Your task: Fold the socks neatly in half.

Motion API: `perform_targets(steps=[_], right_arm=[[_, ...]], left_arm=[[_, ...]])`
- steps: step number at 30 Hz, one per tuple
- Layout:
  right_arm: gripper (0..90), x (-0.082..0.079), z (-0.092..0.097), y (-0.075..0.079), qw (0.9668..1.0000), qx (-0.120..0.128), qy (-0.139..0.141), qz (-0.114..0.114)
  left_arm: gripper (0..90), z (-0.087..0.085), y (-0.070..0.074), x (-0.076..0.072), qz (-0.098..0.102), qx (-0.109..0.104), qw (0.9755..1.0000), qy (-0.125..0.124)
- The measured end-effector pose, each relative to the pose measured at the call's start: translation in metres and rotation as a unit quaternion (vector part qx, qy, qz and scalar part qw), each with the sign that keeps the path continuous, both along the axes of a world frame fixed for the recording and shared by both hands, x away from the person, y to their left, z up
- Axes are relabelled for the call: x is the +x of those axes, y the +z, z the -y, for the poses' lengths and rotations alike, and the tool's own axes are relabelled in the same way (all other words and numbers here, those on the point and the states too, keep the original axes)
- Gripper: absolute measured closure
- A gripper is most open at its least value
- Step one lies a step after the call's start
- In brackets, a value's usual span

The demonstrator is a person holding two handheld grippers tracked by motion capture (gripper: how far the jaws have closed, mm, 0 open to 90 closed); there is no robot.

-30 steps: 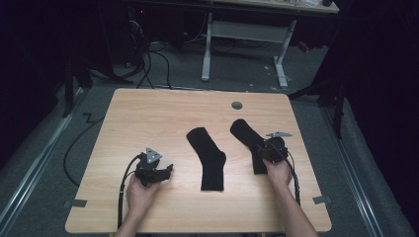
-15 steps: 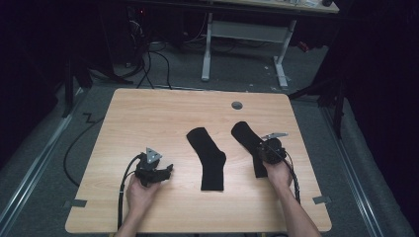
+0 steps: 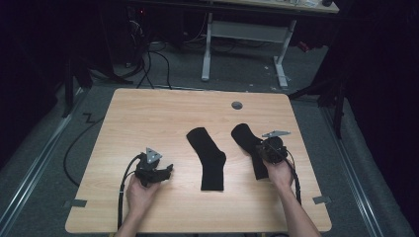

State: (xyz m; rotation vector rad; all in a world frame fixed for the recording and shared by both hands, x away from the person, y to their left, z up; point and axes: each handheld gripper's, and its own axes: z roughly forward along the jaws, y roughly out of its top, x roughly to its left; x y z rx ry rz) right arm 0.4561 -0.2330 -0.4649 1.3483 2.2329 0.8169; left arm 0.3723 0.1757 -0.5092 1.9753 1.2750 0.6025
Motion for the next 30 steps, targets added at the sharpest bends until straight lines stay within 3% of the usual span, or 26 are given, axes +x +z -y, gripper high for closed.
perform_targets(steps=[14, 25, 30], right_arm=[[85.7, -0.014, -0.005, 0.037, 0.9977, 0.053, 0.020, 0.038], [85.9, -0.024, -0.021, 0.069, 0.9917, 0.096, 0.047, 0.071], [85.9, -0.024, -0.032, 0.079, 0.9899, 0.103, 0.059, 0.078]], left_arm=[[33.3, 0.000, 0.000, 0.000, 0.000, 0.000, 1.0000, 0.000], [33.3, 0.000, 0.000, 0.000, 0.001, -0.001, 1.0000, 0.000], [33.3, 0.000, 0.000, 0.000, 0.001, -0.001, 1.0000, 0.000]])
